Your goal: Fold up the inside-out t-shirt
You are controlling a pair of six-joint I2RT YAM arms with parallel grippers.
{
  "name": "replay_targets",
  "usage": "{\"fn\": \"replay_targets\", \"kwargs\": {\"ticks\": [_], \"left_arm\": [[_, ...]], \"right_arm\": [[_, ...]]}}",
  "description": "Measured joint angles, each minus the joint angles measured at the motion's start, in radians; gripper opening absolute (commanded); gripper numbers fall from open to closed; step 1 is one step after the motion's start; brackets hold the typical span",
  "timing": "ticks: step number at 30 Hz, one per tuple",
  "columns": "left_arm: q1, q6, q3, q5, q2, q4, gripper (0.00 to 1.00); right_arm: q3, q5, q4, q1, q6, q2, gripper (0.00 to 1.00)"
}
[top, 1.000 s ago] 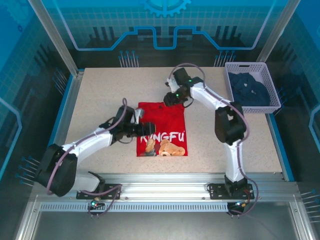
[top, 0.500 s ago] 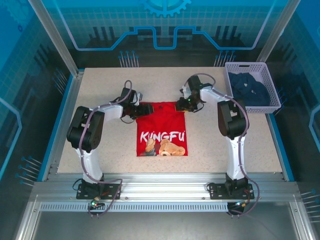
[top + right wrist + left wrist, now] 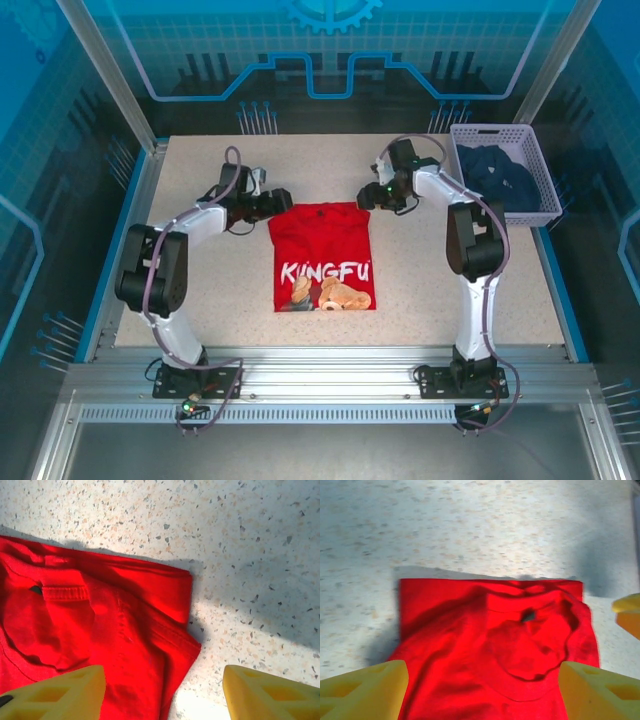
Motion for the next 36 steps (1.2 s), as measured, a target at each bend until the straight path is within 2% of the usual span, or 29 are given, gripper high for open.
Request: {"fn": "replay_targets", "kwargs": {"ticks": [8, 16, 26, 33, 35, 36], "left_arm": [[0.016, 0.000, 0.079, 0.021, 0.147, -0.073, 0.81], [-0.011, -0.001, 0.097, 0.062, 0.187, -0.059, 0.70], [-0.026, -0.006, 0.114, 0.096, 0.240, -0.013, 0.36], [-0.023, -0.005, 0.118, 0.100, 0.258, -0.001, 0.11], [-0.021, -0.007, 0.118, 0.106, 0.263, 0.003, 0.00], [-0.018, -0.010, 0.118, 0.111, 0.263, 0.006, 0.00]], "right_arm": [[0.072, 0.001, -0.008, 0.029, 0.000, 0.107, 0.66], [0.084, 0.030, -0.008, 0.056, 0.000, 0.115, 0.56], [0.070, 0.018, 0.018, 0.117, 0.027, 0.119, 0.35], [0.051, 0.018, 0.064, 0.114, 0.048, 0.122, 0.09], [0.039, 0.010, 0.102, 0.111, 0.054, 0.119, 0.03], [0.030, 0.007, 0.121, 0.109, 0.056, 0.116, 0.02]]}}
